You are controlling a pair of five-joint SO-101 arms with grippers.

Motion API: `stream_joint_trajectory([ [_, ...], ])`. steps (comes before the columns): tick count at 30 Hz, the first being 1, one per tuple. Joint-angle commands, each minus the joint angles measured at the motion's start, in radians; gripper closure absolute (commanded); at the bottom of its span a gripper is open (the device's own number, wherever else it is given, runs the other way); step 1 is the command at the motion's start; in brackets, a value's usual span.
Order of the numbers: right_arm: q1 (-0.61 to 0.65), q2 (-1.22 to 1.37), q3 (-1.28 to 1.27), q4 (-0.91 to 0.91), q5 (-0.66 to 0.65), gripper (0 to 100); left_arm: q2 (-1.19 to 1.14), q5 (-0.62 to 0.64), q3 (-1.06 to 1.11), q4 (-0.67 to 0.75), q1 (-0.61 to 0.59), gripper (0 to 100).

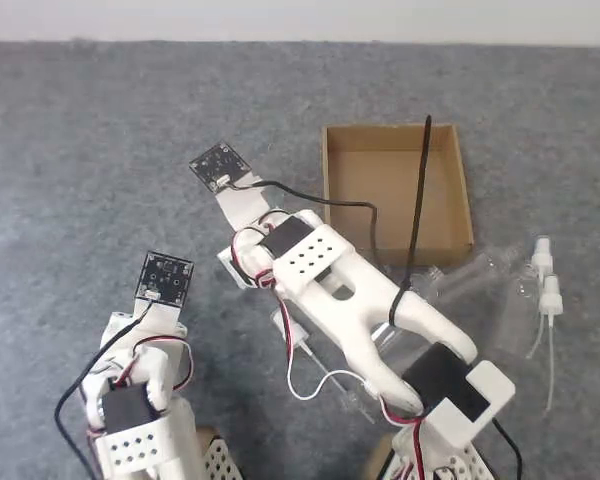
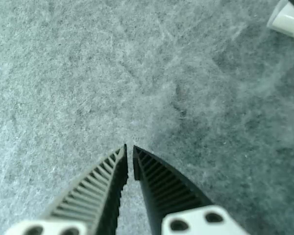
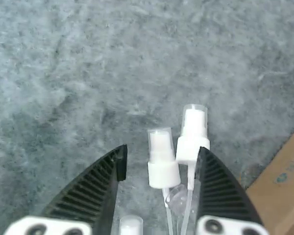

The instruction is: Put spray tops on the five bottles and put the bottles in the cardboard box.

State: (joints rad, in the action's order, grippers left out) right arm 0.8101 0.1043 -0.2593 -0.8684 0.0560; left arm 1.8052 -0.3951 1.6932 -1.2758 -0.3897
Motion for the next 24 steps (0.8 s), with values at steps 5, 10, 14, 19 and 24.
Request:
stream_joint_trajectory([
  [5,-0.173,-0.193,0.216,-0.348,0.0,81.4,0.017,-0.009,-0.008,0.0,0.003,99],
  [10,-0.311,-0.291,0.321,-0.584,-0.158,81.4,0.017,-0.009,-0.008,0.0,0.003,99],
  [14,-0.486,-0.366,0.345,-0.723,-0.245,81.2,0.017,-0.009,-0.008,0.0,0.003,99],
  [19,-0.8,-0.415,0.345,-0.773,-0.408,81.2,0.017,-0.009,-0.008,0.0,0.003,99],
  [24,-1.096,-0.38,0.344,-0.722,-0.516,81.2,0.017,-0.009,-0.008,0.0,0.003,99],
])
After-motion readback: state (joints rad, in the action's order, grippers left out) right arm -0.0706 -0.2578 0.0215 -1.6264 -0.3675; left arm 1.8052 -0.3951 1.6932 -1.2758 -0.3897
